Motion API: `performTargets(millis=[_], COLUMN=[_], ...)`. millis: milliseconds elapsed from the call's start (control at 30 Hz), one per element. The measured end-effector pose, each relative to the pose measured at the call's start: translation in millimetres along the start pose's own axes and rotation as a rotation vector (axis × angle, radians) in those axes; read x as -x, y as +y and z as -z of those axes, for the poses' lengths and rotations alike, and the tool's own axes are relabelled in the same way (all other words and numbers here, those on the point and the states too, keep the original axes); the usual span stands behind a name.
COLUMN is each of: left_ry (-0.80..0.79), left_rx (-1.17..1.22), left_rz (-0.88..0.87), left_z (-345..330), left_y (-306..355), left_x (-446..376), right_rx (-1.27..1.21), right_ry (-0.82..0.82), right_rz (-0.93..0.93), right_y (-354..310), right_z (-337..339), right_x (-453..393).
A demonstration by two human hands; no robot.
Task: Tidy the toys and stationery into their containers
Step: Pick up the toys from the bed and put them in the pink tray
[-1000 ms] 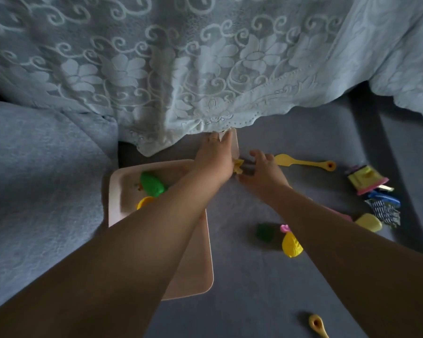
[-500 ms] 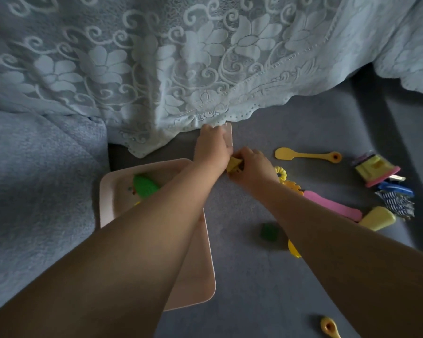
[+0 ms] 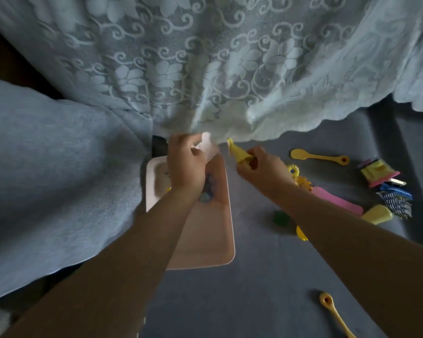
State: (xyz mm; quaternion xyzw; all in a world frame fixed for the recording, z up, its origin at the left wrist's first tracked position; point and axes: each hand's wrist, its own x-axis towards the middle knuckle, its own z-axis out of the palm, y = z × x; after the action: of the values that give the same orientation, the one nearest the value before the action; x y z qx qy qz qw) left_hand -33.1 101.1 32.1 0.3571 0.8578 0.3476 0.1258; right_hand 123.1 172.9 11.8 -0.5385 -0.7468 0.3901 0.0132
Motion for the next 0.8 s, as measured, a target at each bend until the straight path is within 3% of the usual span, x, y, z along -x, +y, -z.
performTargets(millis=[67,167,267,333,467,567,667,800], left_ry=[-0.021,-0.001,-0.153,-0.181,-0.226,-0.207,-0.236,-0.318], left_rx=[-0.018,-0.045,-0.308,-0.454,-0.504,-0.562,-0.454,-0.504], left_rz=[0.001,0.185,0.343,0.309,0.208,-0.012,-0.019,0.012], left_z=[24.0,42.2,40.2,32.9,8.1,-17.7,-42.9,-90.0], left_y=[-16.0,-39.1,-49.1,-49.6,-31.5,-6.7,4.8,38.5], left_x=[22.1,46.2,72.6,89.9,116.4,157.0,197.7,268.1], right_rx=[0.014,0.073,0.111,0.130,0.189,0.216,0.221,0.281], right_ry=[-0.053,-0.166,-0.242,-0.219,-0.185,-0.211,-0.224,-0.219], right_rz=[0.060,0.060,0.028,0.012,0.023,-0.012,-0.021,-0.077], right_y=[-14.4,-20.6,-12.9,-0.9,35.9,76.9,115.5,188.0], right_z=[-7.9,-22.9,-30.8,-26.9,-6.1,13.1,29.2,52.8], right_x=[14.2,23.9,30.0,33.5,47.3,65.2,86.9,128.2])
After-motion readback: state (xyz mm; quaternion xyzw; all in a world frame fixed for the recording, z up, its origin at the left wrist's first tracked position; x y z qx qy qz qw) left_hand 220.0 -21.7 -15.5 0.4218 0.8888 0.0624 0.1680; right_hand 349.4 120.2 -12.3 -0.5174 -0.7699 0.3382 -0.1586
